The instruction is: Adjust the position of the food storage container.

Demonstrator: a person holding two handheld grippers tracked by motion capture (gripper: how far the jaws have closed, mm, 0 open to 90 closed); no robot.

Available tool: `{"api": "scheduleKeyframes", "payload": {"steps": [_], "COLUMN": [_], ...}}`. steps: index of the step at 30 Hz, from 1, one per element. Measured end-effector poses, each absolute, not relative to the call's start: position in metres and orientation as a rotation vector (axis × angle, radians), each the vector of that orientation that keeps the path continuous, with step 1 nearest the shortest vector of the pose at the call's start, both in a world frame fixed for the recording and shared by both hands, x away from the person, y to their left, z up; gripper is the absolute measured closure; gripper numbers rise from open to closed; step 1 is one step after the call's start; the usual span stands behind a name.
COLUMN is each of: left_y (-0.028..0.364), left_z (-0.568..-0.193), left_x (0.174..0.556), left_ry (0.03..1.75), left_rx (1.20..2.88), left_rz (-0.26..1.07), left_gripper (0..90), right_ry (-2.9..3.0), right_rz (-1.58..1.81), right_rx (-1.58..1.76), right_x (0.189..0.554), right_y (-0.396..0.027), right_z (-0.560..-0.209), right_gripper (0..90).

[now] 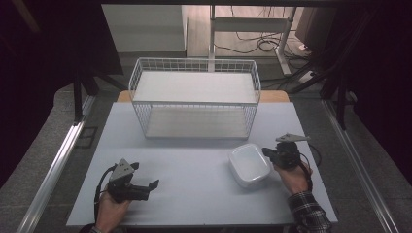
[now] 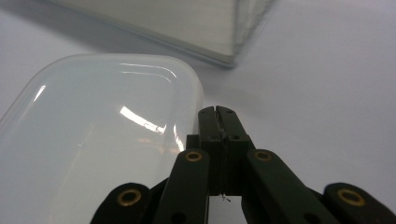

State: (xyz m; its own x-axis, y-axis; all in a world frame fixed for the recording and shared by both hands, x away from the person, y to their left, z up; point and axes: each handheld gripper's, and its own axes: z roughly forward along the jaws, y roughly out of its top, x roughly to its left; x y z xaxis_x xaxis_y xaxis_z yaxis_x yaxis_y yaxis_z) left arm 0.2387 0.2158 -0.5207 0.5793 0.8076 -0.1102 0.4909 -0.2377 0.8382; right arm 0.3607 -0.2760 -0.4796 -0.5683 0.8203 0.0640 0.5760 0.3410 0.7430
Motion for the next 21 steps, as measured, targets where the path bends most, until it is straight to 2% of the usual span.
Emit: {"api": "scheduleKeyframes", "payload": {"steps": [11, 16, 21], "left_y": [0.216, 0.215, 0.215], "left_z": [-0.520, -0.521, -0.521], "left_x": [0.237, 0.238, 0.237], "left_ry": [1.045, 1.042, 1.043], "left_rx": [1.900, 1.911, 1.907], "left_rz": [0.436, 0.440, 0.439], "left_gripper": [1.1, 1.2, 1.4], "right_ry": [2.408, 2.273, 2.294], "right_rz": [1.057, 1.001, 1.043], "right_rx": [1.047, 1.082, 1.178], "right_x": [0.347, 0.326, 0.292], "right_y": [-0.215, -0.238, -0.261], "right_z": [-0.480, -0.469, -0.476], "right_gripper": [89.0, 89.1, 89.0]}}
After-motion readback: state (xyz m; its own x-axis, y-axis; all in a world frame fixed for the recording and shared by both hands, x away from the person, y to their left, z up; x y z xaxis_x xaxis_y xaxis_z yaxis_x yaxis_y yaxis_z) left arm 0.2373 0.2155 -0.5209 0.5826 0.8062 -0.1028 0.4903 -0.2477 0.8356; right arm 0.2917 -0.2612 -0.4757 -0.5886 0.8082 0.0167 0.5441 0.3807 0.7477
